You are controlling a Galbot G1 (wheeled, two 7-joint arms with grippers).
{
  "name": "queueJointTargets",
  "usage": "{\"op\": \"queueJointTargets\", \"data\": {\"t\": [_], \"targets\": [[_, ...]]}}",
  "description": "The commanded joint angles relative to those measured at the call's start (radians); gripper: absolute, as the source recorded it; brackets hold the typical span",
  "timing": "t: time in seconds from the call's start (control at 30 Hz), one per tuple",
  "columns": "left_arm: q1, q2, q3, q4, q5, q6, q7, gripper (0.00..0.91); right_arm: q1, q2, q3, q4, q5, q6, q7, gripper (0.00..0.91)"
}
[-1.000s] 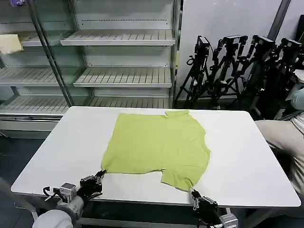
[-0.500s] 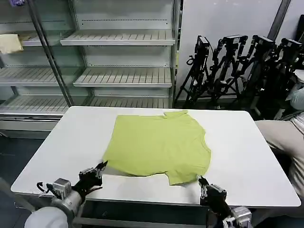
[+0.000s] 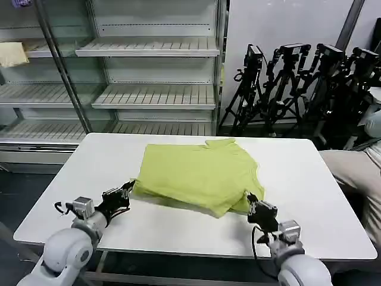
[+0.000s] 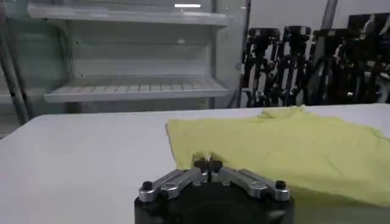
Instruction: Fold and organize the clothes.
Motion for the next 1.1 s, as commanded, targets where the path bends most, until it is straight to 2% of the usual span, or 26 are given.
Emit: {"op": "queueJointTargets", "data": {"t": [0.03, 0.5, 0.9, 0.93, 0.97, 1.1], "targets": [[-0.114, 0.003, 0.055, 0.112, -0.011, -0.004, 0.000, 0.010, 0.184, 0.003, -0.036, -0.152, 0.002, -0.002, 0.002, 0.000], [-0.226, 0.017, 0.164, 0.225, 0.001, -0.025, 0.014, 0.010, 0.348, 0.001, -0.076, -0.289, -0.017, 0.007, -0.015, 0.000], [-0.283, 0.008, 0.215, 0.321, 0.041, -0.042, 0.035, 0.020, 0.366, 0.000, -0.096, -0.361, -0.029, 0.021, -0.051, 0.000], [-0.284, 0.008, 0.214, 0.324, 0.042, -0.043, 0.036, 0.766, 0.367, 0.001, -0.096, -0.366, -0.029, 0.022, -0.052, 0.907], [-0.284, 0.009, 0.212, 0.327, 0.043, -0.042, 0.035, 0.907, 0.373, 0.007, -0.098, -0.382, -0.032, 0.023, -0.053, 0.907], [-0.275, 0.015, 0.210, 0.323, 0.057, -0.018, 0.029, 0.907, 0.381, 0.026, -0.112, -0.411, -0.055, 0.014, -0.067, 0.907]]}}
